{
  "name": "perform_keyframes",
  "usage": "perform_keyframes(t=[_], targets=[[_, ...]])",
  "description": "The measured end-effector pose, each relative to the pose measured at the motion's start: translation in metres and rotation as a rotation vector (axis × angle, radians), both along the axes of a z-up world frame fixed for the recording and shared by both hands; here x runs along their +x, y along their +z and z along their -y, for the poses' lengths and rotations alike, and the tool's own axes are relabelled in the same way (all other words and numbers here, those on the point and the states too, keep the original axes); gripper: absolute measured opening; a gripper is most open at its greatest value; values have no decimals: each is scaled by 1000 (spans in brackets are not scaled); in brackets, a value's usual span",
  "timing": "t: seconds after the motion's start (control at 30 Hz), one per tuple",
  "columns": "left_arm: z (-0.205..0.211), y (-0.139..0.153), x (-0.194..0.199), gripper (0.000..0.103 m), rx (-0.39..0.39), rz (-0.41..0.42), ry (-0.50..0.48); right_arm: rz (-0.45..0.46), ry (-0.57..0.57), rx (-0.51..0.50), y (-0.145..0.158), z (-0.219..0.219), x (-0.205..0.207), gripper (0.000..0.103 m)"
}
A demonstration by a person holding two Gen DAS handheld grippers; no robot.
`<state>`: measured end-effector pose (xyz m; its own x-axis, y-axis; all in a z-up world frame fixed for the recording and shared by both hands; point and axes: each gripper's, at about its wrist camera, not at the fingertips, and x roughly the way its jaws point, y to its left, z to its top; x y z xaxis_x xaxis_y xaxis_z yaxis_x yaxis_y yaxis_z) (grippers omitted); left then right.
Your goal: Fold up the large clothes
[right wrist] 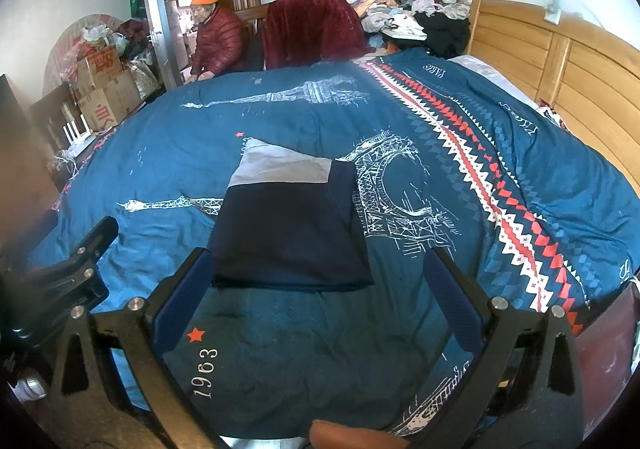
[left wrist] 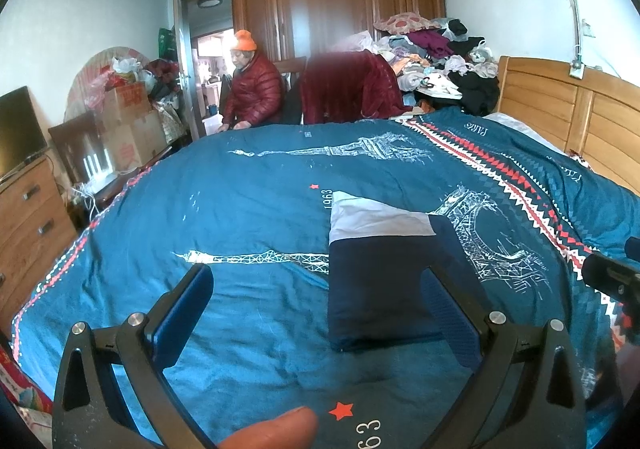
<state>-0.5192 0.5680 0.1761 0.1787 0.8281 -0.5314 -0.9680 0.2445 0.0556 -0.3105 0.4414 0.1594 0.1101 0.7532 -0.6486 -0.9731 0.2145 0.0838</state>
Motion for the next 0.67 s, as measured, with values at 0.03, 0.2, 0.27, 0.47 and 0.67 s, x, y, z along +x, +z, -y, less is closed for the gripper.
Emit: perform_keyframes(t=[0.03, 0.2, 0.27, 0.47, 0.67], targets=[[-1, -1, 1, 103, -4, -3, 0, -1, 0, 0, -1, -1, 0, 103], [-4, -4, 2, 103, -10, -5, 3, -4, 2, -3, -4, -5, 5, 103], [-5, -6, 3, 103, -10, -4, 1, -3, 4, -2, -5, -5, 6, 103], [-13, -11, 7, 103, -17, -14, -2, -7, 3, -4, -8, -9, 9, 103], [-23, -21, 12, 103, -32, -14, 3, -9, 2, -12, -12, -19, 16, 103]])
